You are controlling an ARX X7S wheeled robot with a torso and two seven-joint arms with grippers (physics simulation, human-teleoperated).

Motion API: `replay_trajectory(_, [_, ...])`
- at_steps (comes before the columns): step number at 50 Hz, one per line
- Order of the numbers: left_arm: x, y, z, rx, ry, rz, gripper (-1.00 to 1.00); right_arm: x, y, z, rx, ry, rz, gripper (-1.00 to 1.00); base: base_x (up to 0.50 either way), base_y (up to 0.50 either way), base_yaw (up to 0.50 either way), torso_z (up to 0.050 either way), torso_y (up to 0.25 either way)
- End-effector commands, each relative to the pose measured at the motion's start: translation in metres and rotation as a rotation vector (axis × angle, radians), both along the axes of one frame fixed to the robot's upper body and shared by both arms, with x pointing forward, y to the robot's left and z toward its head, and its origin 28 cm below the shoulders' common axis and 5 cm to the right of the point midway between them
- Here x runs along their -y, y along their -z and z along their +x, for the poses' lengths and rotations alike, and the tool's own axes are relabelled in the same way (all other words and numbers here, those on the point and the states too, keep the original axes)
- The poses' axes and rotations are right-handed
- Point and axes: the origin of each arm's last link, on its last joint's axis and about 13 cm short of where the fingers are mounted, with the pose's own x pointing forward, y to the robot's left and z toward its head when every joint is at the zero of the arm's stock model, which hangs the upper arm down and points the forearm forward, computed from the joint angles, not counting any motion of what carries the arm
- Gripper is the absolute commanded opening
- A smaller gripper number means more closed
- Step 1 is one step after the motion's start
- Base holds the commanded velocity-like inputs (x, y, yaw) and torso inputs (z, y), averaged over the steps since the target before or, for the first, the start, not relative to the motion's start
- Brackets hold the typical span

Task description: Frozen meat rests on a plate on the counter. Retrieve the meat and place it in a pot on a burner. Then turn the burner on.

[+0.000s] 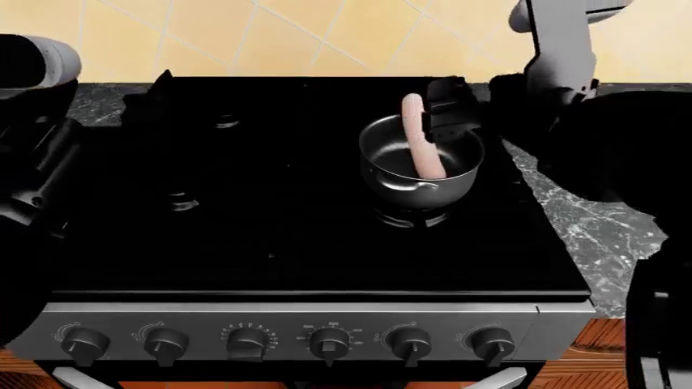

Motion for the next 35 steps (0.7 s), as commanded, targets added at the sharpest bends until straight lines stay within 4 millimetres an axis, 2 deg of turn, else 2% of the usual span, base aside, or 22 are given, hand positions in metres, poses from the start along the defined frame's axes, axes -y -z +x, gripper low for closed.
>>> replay_trajectory(1, [0.001,0.012,0.004,-0.001,-0.035,0.023,1.00,0.004,0.019,-0.024,0.112,0.131,0.046,1.00,0.00,0.00,0.00,0.000,0.000])
replay_trajectory(7, [0.004,0.020,0.005,0.006,-0.060,0.033,1.00,0.000,0.035,-0.030,0.178,0.168,0.075,1.00,0.00,0.00,0.00,0.000,0.000])
replay_trajectory(23, [0.011,0.032,0.005,0.051,-0.004,0.064,1.00,-0.002,0.048,-0.037,0.237,0.180,0.140,1.00,-0.01,0.00,0.00,0.000,0.000])
replay_trajectory(35, [0.013,0.028,0.001,0.101,0.017,0.094,1.00,-0.003,0.051,-0.037,0.225,0.180,0.126,1.00,-0.50,0.03,0.00,0.000,0.000])
